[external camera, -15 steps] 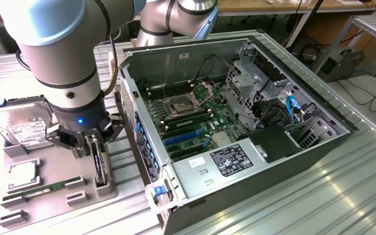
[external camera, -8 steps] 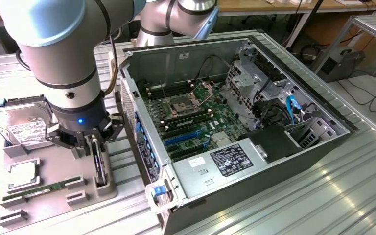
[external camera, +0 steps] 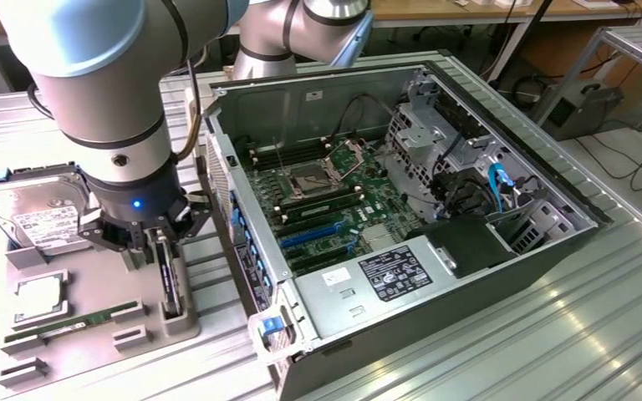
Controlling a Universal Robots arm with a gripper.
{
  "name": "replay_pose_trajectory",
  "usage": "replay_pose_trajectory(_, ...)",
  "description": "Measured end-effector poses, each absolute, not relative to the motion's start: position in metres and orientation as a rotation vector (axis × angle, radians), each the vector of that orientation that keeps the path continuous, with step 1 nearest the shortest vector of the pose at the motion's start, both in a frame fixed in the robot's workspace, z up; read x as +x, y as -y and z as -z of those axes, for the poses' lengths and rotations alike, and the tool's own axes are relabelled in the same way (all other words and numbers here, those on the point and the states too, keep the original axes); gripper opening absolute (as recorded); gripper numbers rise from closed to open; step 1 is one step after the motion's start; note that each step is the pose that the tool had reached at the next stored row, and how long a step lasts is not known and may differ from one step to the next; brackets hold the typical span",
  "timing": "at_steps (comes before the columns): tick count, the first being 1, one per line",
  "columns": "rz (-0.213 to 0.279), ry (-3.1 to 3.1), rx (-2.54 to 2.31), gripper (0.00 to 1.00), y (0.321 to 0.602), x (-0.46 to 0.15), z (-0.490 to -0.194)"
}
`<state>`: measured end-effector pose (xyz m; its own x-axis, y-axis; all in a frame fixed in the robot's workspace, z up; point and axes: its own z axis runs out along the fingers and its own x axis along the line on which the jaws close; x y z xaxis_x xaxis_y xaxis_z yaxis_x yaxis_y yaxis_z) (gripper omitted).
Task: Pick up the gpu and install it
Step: 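Pick up the gpu and move the gpu toward the slot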
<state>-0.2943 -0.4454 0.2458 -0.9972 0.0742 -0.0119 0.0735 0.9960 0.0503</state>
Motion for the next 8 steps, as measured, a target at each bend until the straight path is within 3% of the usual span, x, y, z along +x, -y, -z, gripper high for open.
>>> replay_pose_trajectory(8, -0.078, -3.126, 0.116, 0.36, 0.4461, -0.2942, -0.2443)
